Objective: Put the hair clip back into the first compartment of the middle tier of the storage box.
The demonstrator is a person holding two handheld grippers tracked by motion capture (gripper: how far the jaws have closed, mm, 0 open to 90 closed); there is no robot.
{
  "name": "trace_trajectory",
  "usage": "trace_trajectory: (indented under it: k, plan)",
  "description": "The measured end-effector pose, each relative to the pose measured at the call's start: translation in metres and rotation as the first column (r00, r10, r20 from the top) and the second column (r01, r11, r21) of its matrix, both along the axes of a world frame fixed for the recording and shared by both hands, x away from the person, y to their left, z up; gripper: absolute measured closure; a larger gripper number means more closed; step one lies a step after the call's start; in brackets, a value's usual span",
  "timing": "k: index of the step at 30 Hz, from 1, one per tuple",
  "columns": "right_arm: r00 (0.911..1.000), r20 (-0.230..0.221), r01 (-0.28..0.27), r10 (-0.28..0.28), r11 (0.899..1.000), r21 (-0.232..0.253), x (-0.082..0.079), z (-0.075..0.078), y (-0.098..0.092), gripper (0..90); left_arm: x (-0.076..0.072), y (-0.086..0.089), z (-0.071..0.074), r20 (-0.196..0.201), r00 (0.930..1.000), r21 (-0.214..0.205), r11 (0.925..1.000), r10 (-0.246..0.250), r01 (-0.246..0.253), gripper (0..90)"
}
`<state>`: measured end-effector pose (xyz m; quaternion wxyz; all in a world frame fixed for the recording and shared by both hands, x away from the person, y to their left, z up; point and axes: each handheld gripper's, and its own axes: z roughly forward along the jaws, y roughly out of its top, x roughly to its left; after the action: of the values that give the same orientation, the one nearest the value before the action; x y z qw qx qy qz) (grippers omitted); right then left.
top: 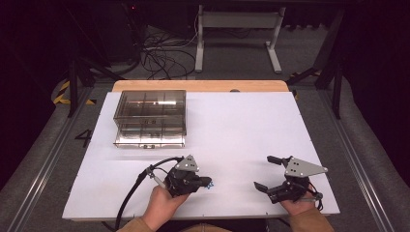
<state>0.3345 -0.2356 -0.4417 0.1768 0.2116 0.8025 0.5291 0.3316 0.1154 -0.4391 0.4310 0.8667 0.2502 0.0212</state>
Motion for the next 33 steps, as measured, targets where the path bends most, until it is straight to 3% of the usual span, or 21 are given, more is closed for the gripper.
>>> trace_trajectory:
  k: [6, 10, 13, 33]
  plan:
    - [1.0000, 0.001, -0.001, 0.001, 1.000, 0.001, 0.000, 0.000, 0.000, 1.8, -0.003, 0.003, 0.005, 0.049, 0.9987, -0.023, 0.9996, 0.014, -0.013, 88.9]
    - [1.0000, 0.001, 0.001, -0.001, 1.000, 0.003, 0.000, 0.000, 0.000, 1.8, -0.009, 0.011, 0.015, 0.120, 0.9917, -0.088, 0.9955, 0.047, -0.037, 88.9]
    - [1.0000, 0.001, 0.001, -0.001, 1.000, 0.003, 0.000, 0.000, 0.000, 1.8, -0.012, 0.015, 0.019, 0.165, 0.9844, -0.112, 0.9928, 0.060, -0.042, 89.0]
    - [1.0000, -0.001, 0.003, -0.003, 1.000, 0.002, 0.000, 0.000, 0.000, 1.8, -0.013, 0.019, 0.024, 0.176, 0.9819, -0.114, 0.9923, 0.070, -0.050, 89.0]
